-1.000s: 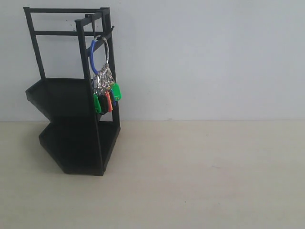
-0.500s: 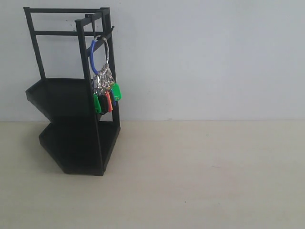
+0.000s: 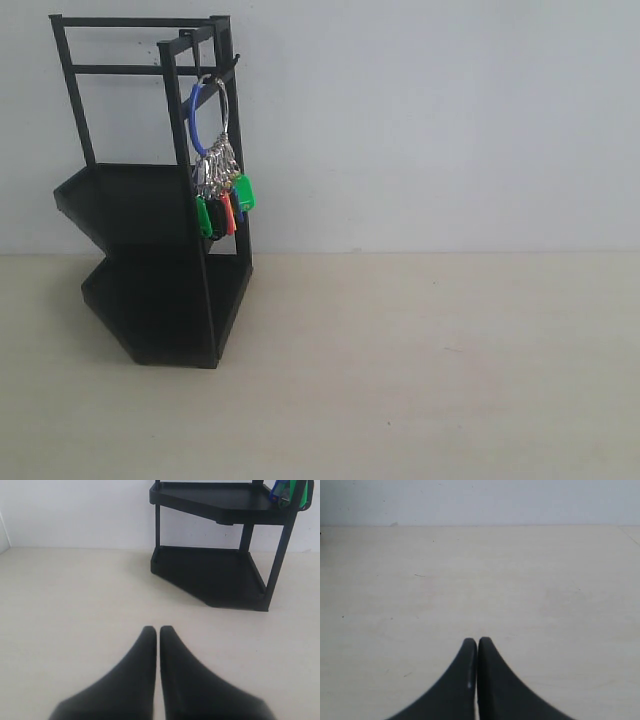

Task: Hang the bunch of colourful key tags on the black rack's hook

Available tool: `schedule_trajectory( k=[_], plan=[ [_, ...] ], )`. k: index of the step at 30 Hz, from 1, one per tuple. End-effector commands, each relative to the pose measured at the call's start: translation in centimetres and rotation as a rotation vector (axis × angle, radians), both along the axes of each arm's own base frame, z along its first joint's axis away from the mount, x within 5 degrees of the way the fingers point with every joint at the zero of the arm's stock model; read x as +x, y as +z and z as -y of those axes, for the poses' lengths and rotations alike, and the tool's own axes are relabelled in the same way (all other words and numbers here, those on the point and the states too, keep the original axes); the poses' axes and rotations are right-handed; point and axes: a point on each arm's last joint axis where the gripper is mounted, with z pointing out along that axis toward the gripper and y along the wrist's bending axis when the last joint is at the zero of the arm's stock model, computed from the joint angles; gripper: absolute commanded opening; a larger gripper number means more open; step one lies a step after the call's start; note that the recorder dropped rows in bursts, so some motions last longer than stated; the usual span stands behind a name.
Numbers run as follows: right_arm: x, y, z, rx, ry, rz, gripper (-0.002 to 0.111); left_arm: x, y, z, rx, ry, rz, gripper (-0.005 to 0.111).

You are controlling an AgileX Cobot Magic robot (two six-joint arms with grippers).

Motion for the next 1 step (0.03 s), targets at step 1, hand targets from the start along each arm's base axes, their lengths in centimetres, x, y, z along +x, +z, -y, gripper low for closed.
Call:
schedule_trajectory(
  k=[1],
  plan=[
    [-0.02, 0.08, 0.03, -0.002, -0.004, 0.007, 0.0, 0.02, 0.08, 0.0, -0.003, 0.002, 0.0, 0.004]
  ],
)
